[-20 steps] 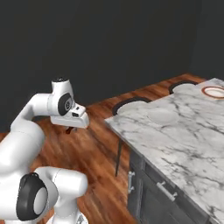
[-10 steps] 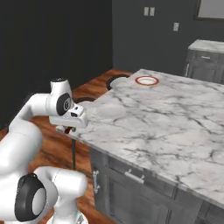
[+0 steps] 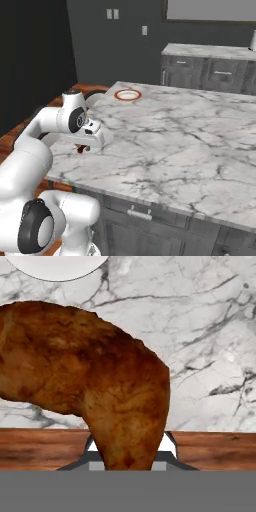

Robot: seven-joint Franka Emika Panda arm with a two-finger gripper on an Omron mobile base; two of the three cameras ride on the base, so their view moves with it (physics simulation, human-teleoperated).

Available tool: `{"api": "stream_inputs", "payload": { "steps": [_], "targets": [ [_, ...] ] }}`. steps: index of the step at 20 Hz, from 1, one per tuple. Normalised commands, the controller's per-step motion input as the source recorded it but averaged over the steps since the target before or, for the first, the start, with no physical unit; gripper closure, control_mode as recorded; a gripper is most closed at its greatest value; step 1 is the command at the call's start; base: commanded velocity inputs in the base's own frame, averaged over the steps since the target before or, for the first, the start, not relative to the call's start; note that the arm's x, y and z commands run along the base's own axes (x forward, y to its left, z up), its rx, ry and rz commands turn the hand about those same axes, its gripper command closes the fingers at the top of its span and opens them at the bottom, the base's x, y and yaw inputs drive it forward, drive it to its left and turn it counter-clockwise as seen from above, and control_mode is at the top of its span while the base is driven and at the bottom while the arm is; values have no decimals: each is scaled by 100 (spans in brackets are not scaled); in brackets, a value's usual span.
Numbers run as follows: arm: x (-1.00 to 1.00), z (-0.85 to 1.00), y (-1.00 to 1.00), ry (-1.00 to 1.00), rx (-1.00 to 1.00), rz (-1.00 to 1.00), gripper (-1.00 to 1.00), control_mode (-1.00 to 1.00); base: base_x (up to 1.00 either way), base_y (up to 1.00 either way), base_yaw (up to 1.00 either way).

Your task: Take the chicken drumsticks from the pan and place one on each plate on the dining counter.

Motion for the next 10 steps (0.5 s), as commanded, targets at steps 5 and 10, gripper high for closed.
{"api": "stream_inputs", "payload": {
  "steps": [5,10],
  "targets": [
    [0,0,0,0,0,0,100,100,34,49,-23],
    [0,0,0,0,0,0,100,100,60,26,-14]
  ]
}}
